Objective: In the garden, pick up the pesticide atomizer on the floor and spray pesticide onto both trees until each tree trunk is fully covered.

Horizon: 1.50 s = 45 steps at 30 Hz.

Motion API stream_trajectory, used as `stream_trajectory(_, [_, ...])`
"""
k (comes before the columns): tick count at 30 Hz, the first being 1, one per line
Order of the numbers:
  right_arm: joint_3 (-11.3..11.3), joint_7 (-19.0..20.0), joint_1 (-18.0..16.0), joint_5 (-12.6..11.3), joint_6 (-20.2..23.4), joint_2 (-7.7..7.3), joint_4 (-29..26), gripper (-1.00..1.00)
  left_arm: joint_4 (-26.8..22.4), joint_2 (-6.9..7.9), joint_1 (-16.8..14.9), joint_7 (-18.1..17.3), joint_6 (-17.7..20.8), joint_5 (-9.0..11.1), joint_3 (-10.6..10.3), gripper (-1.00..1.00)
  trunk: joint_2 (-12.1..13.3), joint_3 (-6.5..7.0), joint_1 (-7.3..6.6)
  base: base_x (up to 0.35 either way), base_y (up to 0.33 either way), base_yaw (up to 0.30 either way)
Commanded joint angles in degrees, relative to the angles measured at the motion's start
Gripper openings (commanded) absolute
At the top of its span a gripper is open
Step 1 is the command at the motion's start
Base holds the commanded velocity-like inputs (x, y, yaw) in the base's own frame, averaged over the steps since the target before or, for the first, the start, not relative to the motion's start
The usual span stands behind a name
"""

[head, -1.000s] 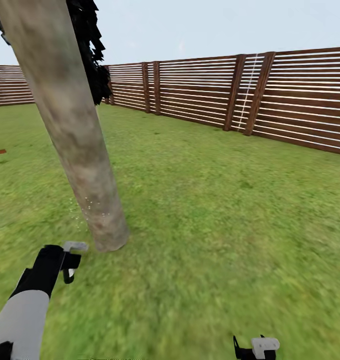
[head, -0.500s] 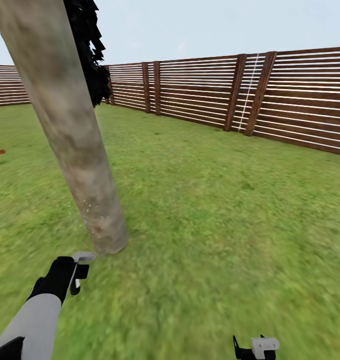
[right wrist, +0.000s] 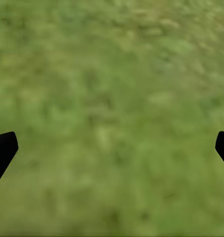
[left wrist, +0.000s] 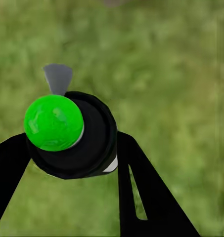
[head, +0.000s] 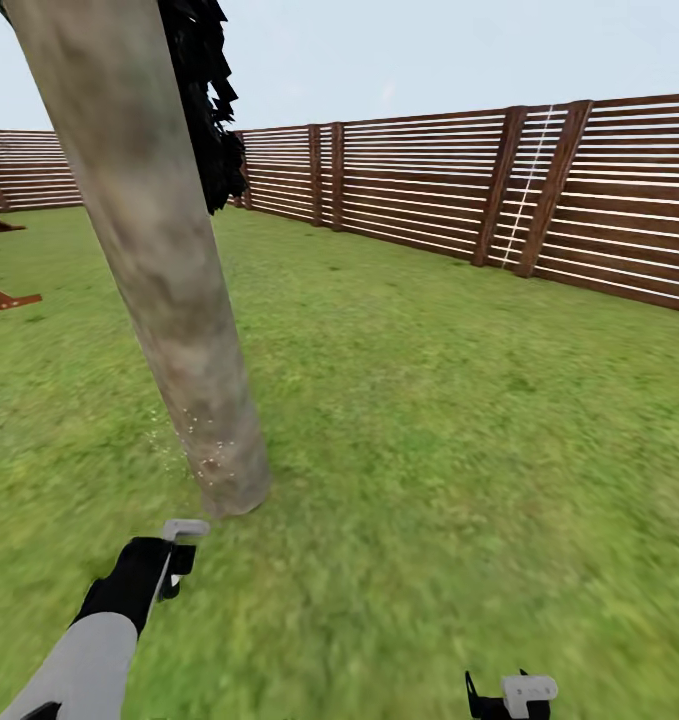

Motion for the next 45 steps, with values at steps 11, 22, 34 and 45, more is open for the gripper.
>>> stream_trajectory(11, [0.0,0.0,0.0,0.0,0.0,0.02,0.0,1.0,-0.8,-1.48,0.0,-0.8,8.6,-0.5,0.0,-1.0,0.0,0.0,0.0,0.0,0.0,0.081])
stream_trajectory(22, [0.0,0.1,0.0,0.1,0.0,-0.04,0.0,1.0,-1.7,-2.53,0.0,-8.1,7.9,-0.6,0.5,-1.0,0.0,0.0,0.0,0.149,-0.131,0.004])
stream_trajectory(34, [-0.1,0.0,0.0,0.0,0.0,-0.06,0.0,1.0,-1.8,-1.07,0.1,-7.2,7.8,-0.8,2.9,-1.0,0.0,0.0,0.0,0.013,-0.272,0.095])
stream_trajectory(45, [0.0,0.0,0.0,0.0,0.0,-0.06,0.0,1.0,-1.6,-0.87,0.2,-6.8,7.7,-0.5,3.7,-1.0,0.0,0.0,0.0,0.022,-0.277,0.164])
